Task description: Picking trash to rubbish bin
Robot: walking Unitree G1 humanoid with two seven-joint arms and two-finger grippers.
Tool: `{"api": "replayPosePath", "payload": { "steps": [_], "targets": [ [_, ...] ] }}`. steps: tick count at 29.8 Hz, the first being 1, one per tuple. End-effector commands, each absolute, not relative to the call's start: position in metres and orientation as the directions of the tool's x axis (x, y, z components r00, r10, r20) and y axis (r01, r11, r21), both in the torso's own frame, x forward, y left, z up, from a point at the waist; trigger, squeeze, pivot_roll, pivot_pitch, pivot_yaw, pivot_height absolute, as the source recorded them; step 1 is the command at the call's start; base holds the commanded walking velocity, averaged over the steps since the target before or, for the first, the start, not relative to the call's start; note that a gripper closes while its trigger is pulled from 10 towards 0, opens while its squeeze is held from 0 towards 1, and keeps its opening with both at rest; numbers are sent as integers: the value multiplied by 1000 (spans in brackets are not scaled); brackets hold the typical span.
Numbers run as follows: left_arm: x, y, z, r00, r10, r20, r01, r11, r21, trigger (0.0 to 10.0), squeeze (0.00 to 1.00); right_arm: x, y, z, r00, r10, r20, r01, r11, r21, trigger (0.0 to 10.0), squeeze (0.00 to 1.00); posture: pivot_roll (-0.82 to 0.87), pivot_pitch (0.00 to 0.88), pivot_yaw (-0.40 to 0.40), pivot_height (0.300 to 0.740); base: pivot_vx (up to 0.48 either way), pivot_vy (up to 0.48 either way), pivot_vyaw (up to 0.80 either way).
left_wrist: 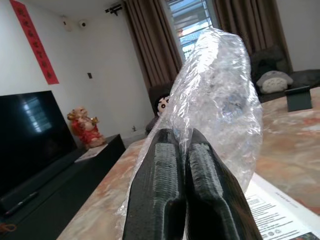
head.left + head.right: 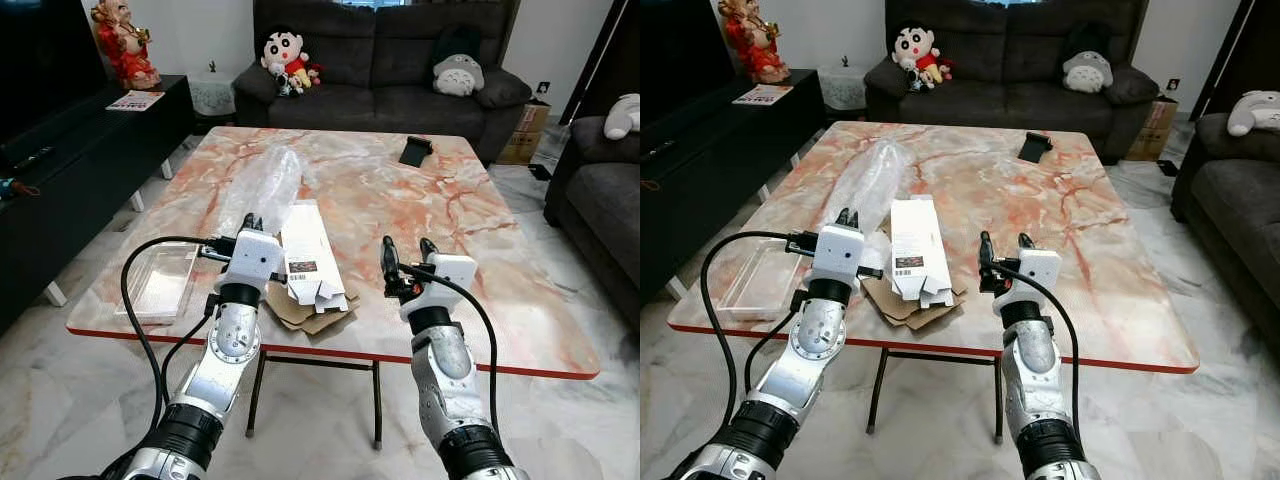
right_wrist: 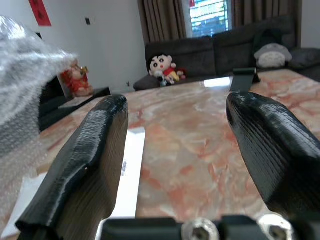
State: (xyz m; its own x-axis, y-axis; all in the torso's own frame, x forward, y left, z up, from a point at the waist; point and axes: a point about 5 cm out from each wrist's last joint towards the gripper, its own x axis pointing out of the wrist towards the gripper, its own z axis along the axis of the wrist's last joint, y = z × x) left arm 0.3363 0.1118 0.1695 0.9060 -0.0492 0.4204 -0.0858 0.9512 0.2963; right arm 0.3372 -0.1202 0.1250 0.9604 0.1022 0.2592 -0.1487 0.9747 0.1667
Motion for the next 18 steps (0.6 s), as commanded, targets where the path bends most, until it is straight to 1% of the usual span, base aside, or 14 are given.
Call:
{"api": "replayPosePath", "payload": {
  "steps": [1, 18],
  "targets": [
    [336, 113, 171, 903, -45, 427, -83, 958, 275, 10000, 0, 340, -120, 134, 954, 99, 284, -151, 974, 168, 10000, 0, 162, 0, -9, 740, 0, 0, 0],
    [333, 115, 165, 910, -62, 411, -61, 958, 281, 10000, 0, 336, -121, 128, 960, 101, 261, -146, 977, 158, 10000, 0, 158, 0, -3, 740, 0, 0, 0]
  ]
}}
